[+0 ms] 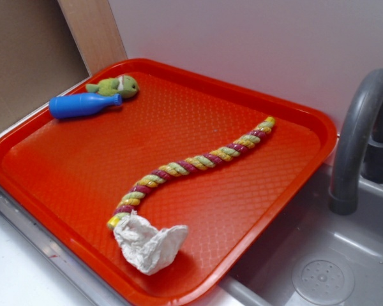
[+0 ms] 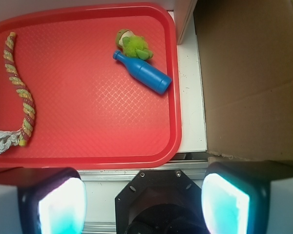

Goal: Grab the multicolored rope.

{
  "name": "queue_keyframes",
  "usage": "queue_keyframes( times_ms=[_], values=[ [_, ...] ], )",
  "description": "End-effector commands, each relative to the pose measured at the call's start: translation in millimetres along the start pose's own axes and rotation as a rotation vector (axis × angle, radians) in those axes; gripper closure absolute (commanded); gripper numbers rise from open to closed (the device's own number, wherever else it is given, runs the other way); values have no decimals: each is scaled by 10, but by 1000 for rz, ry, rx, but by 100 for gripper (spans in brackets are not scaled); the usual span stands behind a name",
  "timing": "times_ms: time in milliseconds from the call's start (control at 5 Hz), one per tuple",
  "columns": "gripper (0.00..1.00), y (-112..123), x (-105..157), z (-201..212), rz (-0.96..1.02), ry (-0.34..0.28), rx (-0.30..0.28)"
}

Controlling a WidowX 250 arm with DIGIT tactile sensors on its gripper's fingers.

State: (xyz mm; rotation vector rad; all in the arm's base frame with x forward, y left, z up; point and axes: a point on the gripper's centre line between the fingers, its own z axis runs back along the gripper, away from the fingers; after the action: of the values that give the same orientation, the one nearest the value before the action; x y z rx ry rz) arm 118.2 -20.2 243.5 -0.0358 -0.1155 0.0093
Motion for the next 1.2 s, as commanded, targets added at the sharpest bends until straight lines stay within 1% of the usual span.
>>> queue_keyframes(
  times_ms=[0, 200, 400, 600, 800, 1000],
  values=[
    [0, 0, 0, 0, 0, 0, 0],
    [0, -268, 230, -42, -42, -80, 2],
    [0, -610, 373, -95, -89, -178, -51],
    [0, -929, 487, -194, -163, -214, -120],
    [0, -1380, 611, -328, -245, -195, -102],
    [0, -1640, 829, -534, -279, -177, -211]
  ],
)
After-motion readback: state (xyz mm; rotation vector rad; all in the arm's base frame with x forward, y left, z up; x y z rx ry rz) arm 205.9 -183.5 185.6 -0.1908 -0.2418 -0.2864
